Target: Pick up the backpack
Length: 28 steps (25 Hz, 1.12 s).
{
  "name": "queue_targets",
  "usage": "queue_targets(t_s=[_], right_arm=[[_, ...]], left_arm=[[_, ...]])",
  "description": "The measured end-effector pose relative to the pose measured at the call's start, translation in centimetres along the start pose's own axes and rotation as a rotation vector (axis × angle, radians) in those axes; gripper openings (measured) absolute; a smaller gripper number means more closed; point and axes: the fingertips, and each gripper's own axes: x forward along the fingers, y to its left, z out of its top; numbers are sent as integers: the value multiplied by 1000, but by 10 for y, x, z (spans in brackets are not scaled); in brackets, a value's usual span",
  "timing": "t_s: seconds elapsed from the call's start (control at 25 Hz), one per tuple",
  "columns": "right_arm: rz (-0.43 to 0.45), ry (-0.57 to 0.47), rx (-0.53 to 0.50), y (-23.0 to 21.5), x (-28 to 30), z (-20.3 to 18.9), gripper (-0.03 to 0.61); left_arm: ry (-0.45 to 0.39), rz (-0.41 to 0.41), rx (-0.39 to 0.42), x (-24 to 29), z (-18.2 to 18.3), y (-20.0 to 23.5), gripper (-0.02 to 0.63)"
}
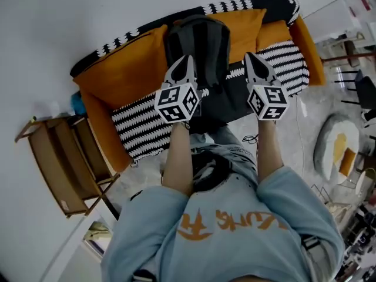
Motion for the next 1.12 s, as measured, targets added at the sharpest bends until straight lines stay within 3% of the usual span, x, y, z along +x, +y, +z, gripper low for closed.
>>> queue_targets(t_s=[0.2,0.4,0.72,1.12], right_arm=[[77,21,-7,17,22,-4,-3],[133,49,24,14,49,-15,-3],[225,133,39,0,86,-49,-3],[299,231,69,-17,130,-96,-2]], left_arm=[[-15,16,-28,0,2,16,20],[44,53,31,15,-11,21,20],[95,134,-76,49,-32,51,20],[193,188,-94,83,-65,75,20]])
